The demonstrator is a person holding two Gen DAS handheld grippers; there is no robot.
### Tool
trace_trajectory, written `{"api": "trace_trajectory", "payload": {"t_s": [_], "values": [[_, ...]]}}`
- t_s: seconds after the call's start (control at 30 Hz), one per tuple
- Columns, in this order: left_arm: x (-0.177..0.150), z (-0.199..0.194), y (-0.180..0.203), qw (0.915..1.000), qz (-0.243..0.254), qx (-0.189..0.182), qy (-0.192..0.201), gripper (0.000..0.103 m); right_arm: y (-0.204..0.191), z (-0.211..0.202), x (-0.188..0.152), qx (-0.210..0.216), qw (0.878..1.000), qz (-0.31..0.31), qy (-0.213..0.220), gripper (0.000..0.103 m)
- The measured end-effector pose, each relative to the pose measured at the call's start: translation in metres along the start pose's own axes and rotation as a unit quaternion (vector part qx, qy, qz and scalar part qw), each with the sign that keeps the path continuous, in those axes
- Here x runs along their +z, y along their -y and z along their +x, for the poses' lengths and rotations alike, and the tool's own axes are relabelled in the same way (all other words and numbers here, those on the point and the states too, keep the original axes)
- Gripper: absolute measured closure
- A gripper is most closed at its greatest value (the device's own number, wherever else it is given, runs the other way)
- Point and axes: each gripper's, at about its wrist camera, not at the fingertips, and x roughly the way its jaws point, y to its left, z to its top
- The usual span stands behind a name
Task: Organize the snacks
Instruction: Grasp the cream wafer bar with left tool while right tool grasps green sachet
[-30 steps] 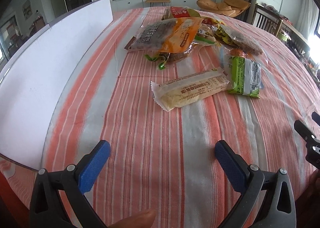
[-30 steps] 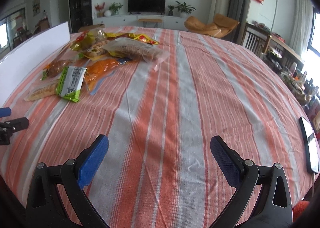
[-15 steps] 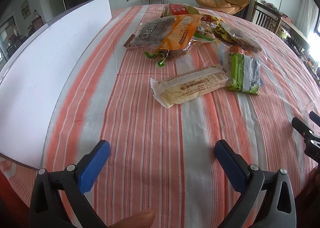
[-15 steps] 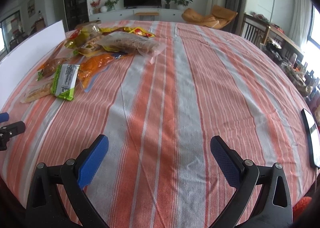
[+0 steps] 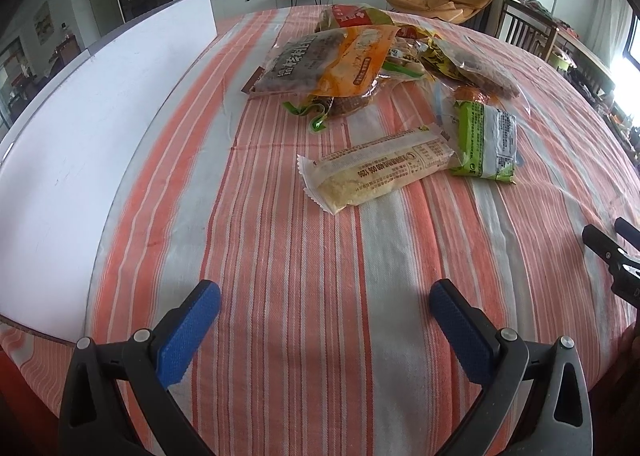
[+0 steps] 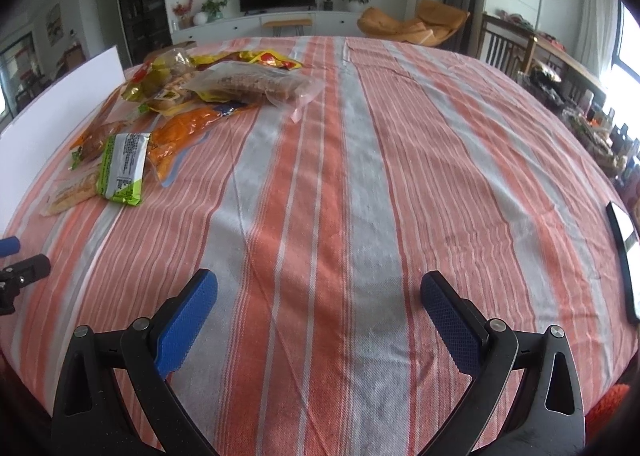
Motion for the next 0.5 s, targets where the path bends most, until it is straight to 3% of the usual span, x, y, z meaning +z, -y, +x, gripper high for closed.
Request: {"api": "trace_trajectory", "payload": {"t_s": [0.17, 0.37, 0.5], "values": [[-0.001, 0.000, -0.002, 0.9999, 0.012, -0.008, 0.004, 0.000, 0.002, 0.000, 0.004, 0.008, 1.000, 0.005, -0.012, 0.001], [-0.003, -0.001, -0.002, 0.9997, 0.019, -0.013, 0.013, 0.000, -0.029, 0.009, 0.065, 0.141, 0.988, 0.046, -0.048, 0.001], [-0.004, -0.002, -0.005, 0.9991, 0.033, -0.024, 0.010, 0.000, -0.064, 0.045, 0.103, 0.172, 0.976, 0.067, -0.117, 0.001]]}}
